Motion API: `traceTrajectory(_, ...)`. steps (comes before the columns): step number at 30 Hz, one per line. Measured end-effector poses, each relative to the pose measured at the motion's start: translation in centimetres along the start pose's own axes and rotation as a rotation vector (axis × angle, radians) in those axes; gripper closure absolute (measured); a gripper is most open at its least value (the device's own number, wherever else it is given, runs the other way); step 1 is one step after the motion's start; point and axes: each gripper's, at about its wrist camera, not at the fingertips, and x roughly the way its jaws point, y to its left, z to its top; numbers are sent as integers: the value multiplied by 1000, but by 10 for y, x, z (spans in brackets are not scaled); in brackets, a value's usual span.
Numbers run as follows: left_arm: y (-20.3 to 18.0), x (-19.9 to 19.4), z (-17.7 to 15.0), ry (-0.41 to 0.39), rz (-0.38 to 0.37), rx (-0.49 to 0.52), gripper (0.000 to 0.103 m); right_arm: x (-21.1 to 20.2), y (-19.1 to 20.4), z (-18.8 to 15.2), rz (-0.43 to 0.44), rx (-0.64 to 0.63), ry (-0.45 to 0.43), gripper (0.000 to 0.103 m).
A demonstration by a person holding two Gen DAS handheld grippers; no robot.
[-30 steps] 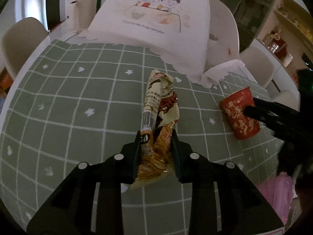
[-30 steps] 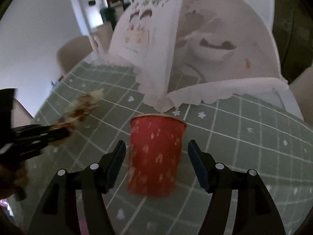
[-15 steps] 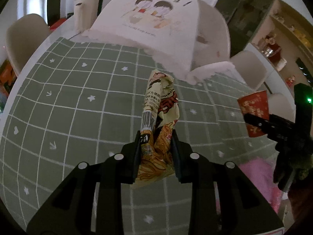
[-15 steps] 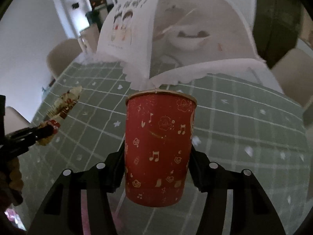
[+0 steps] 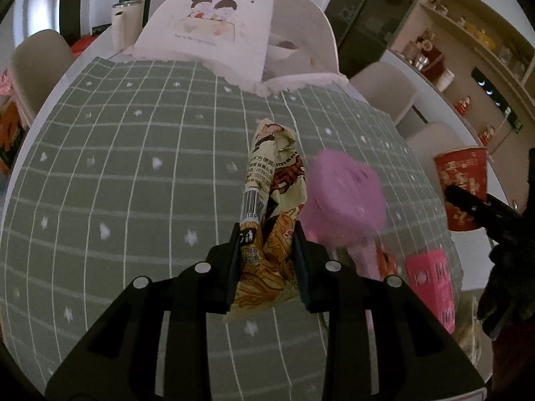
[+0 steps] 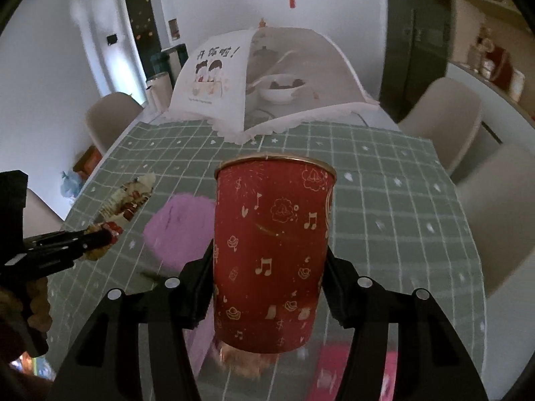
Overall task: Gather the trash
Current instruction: 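Carry the wrapper and red cup to the trash bag and open both tools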
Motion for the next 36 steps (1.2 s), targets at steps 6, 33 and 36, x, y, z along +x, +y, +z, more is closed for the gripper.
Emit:
traceTrajectory(6, -23, -22, -38, 17, -4, -4, 75, -40, -9, -52, -7, 42, 13, 50)
traceTrajectory(33, -226, -61, -155, 17, -80, 198, 75, -190, -107, -207, -88, 169, -66, 50)
traceTrajectory(36, -252, -55, -168, 35, -123, 224, 75, -208, -128, -230, -122, 200, -72, 50)
